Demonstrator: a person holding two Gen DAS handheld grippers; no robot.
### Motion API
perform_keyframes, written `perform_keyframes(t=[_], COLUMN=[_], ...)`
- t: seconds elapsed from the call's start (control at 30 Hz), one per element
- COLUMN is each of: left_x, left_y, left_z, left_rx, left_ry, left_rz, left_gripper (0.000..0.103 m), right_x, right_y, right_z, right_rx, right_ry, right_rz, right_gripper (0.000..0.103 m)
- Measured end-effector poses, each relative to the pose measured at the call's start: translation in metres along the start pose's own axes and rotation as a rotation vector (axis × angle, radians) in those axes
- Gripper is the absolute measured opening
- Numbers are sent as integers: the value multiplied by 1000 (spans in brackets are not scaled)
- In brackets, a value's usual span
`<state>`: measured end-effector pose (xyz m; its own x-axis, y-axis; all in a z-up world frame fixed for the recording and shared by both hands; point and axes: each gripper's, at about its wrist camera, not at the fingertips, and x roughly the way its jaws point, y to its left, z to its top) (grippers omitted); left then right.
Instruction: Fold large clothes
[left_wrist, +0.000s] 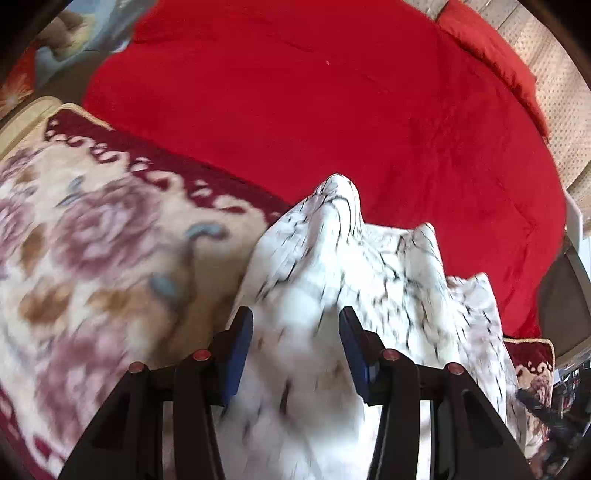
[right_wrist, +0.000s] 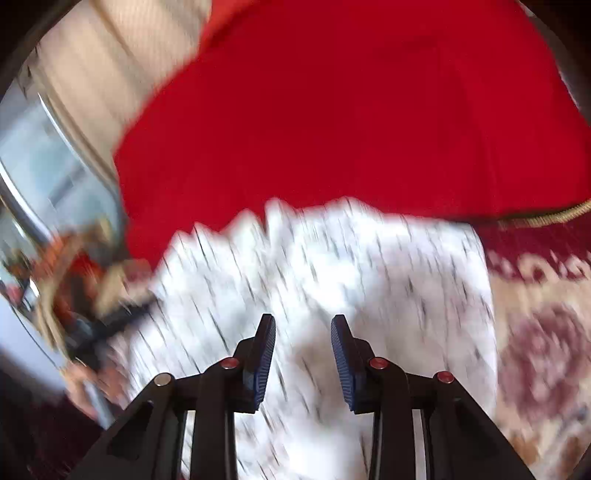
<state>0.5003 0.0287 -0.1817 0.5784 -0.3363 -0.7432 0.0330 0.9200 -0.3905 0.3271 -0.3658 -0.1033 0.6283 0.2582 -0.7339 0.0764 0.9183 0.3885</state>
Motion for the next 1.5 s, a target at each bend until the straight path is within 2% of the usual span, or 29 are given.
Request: perform_keyframes(t=[0.07, 0.13, 0.17, 0.2, 0.3, 0.4, 0.5, 0.6, 0.67, 0.77, 0.87, 0.97, 1.03, 1.17, 1.27, 1.37, 1.5], left_x=[-13, -8, -2, 0, -10, -13, -33, -66, -87, -113, -132, -150, -158, -170, -172, -166, -149], left_y=[-4, -2, 3, 8, 22, 21, 13, -2, -14, -32, -49, -63, -68, -76, -80, -84, -88], left_z=[-17, -37, -46, -55, -68, -72, -73, -82, -93, -108, -122, -133, -135, -137, -135, -133, -132], left_rx=[69, 121, 128, 130, 108, 95, 74, 85, 135, 198, 252, 299, 320, 353, 359, 373, 383], left_ry=[2, 69, 115, 140, 107, 99, 97, 47, -9, -107, -183, -255, -284, -324, -346, -345, -316], left_rz=[62, 155, 195, 205, 183, 204, 224, 213, 248, 287, 333, 357, 364, 379, 390, 398, 395], left_gripper=[49, 49, 51, 51, 53, 53, 51, 51, 51, 52, 59, 59, 59, 60, 60, 60, 61], right_x=[8, 26, 28, 27, 13, 0, -6, -31, -51, -63, -50, -19, -13, -24, -41, -49, -32], right_y=[-8, -21, -30, -33, -35, -38, -36, -23, -12, 3, 8, 2, 1, 5, 9, 17, 21], right_z=[-21, -39, -52, -61, -84, -106, -102, -96, -98, -104, -112, -121, -125, -119, -108, -97, -90], right_rx=[-14, 11, 53, 66, 45, 24, 12, 29, 8, -22, -1, 22, 21, 27, 41, 37, 56], right_ry=[69, 129, 121, 101, 53, 1, 8, -2, -50, -67, -30, 51, 64, 59, 23, -5, 29], right_rz=[-76, -80, -58, -41, -32, -15, -39, -25, -15, -3, -14, -67, -70, -78, -50, -36, -51], right_gripper=[34, 34, 34, 34, 32, 32, 32, 34, 34, 34, 34, 35, 35, 35, 35, 35, 35])
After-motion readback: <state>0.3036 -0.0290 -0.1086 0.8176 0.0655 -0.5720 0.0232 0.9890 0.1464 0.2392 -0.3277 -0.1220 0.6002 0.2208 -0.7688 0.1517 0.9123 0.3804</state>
